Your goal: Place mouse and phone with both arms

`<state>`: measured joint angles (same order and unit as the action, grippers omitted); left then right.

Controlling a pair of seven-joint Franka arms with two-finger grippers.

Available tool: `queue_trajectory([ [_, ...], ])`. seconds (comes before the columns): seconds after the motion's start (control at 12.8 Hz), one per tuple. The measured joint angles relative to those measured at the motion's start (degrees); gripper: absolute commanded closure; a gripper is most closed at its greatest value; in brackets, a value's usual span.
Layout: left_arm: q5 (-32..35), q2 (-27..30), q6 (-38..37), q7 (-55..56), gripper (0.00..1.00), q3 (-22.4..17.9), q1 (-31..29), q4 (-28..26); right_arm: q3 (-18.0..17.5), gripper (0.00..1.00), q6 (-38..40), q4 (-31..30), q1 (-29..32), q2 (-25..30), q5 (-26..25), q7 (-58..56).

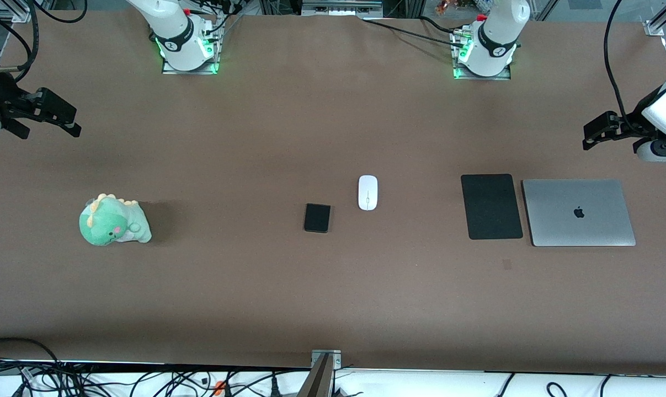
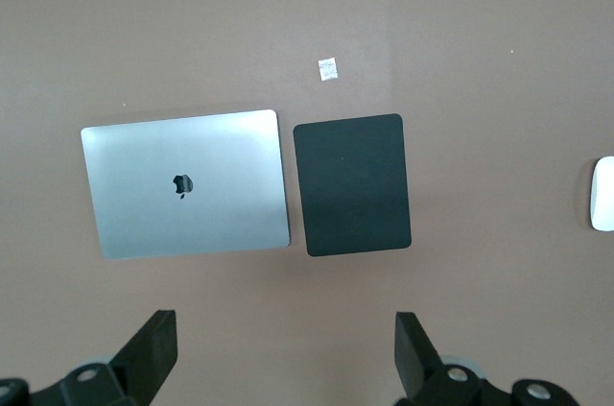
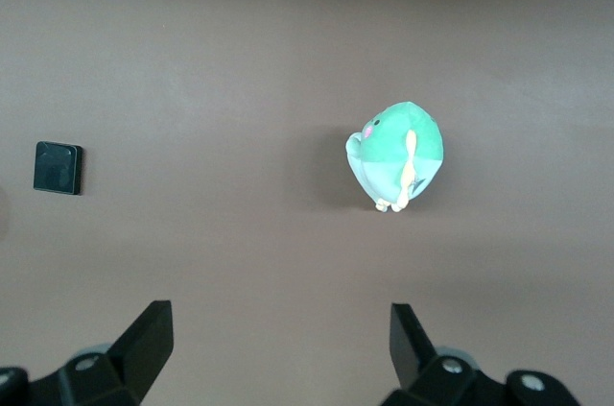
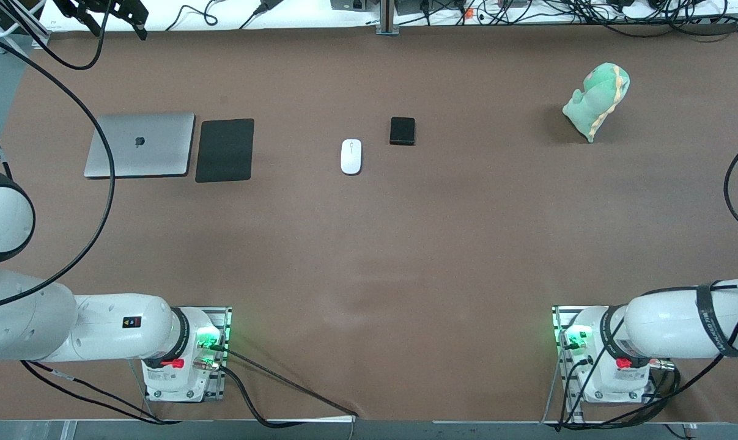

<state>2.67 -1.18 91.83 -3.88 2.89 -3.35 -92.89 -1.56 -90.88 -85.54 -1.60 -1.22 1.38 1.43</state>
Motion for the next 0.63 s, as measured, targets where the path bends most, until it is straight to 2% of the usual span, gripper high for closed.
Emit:
queue_trajectory([
  [0.63, 0.0, 0.0, -0.03, 0.0, 0.0, 0.0, 0.0, 0.0, 0.03, 0.0, -0.25, 0.59, 0.01, -0.03, 0.0, 0.0],
])
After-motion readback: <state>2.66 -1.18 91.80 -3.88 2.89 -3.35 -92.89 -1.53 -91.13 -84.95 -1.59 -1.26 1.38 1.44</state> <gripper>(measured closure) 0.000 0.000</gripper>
